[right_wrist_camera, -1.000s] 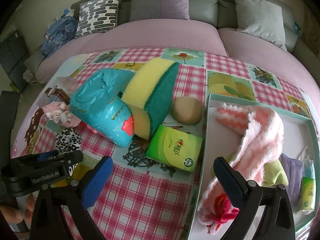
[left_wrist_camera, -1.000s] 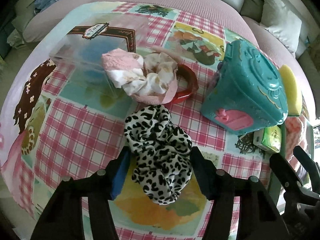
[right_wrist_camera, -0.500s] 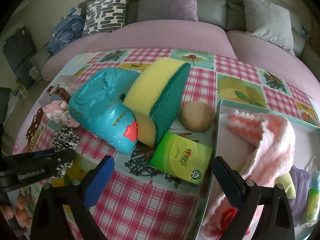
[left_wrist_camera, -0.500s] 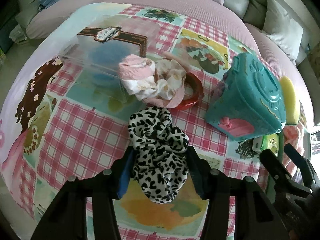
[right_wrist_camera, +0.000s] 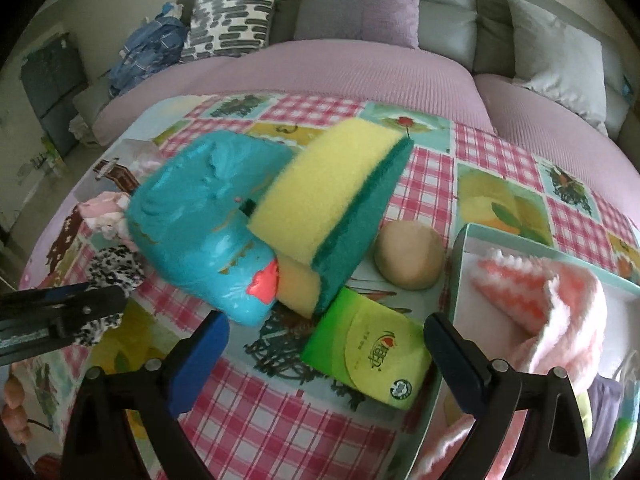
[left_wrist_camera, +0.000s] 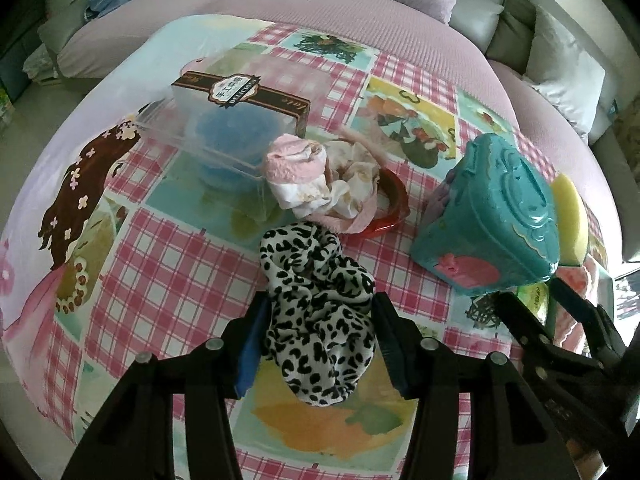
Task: Organize soft objects
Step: 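Grasp the leopard-print scrunchie with the left tool while the right tool approaches the green tissue box, then hold the scrunchie with the left tool while the right tool grasps the green tissue box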
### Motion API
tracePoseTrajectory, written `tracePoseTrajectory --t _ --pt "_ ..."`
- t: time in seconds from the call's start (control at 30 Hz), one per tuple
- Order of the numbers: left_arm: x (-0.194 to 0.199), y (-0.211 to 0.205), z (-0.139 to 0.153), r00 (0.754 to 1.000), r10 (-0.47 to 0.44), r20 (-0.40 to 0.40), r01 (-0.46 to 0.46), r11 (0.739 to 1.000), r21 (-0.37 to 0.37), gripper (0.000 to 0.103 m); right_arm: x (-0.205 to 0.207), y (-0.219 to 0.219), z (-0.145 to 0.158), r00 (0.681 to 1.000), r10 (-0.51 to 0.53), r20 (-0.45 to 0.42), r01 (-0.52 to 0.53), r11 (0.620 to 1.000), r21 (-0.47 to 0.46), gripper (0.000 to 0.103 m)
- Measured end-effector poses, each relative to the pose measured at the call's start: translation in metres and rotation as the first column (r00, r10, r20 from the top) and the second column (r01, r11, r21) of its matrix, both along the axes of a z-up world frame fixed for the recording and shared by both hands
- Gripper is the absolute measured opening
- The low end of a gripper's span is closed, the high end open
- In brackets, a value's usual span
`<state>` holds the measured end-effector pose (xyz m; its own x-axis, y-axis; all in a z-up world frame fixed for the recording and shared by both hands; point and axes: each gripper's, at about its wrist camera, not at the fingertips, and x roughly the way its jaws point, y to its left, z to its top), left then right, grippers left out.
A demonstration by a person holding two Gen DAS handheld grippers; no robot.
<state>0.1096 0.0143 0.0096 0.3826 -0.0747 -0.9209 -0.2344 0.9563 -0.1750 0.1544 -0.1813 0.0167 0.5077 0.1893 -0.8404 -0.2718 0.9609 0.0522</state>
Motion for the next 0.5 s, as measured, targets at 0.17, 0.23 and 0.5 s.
tracePoseTrajectory --t 0.17,0.23,0.5 --pt "0.002 0.001 0.0 1.0 -0.002 0.001 0.002 1.0 -0.004 0.053 0.005 0.008 -0.007 1.0 0.018 -0.008 -0.019 0.999 -0.042 0.099" --pt "0.001 0.002 0.0 1.0 -0.002 0.002 0.002 1.0 -0.005 0.053 0.005 0.011 -0.008 1.0 0.028 -0.009 -0.029 0.998 -0.056 0.099" --pt "0.0 0.0 0.002 1.0 -0.008 0.005 0.008 1.0 -0.007 0.053 -0.008 0.017 -0.002 0.992 0.123 -0.038 -0.124 0.992 -0.019 0.096"
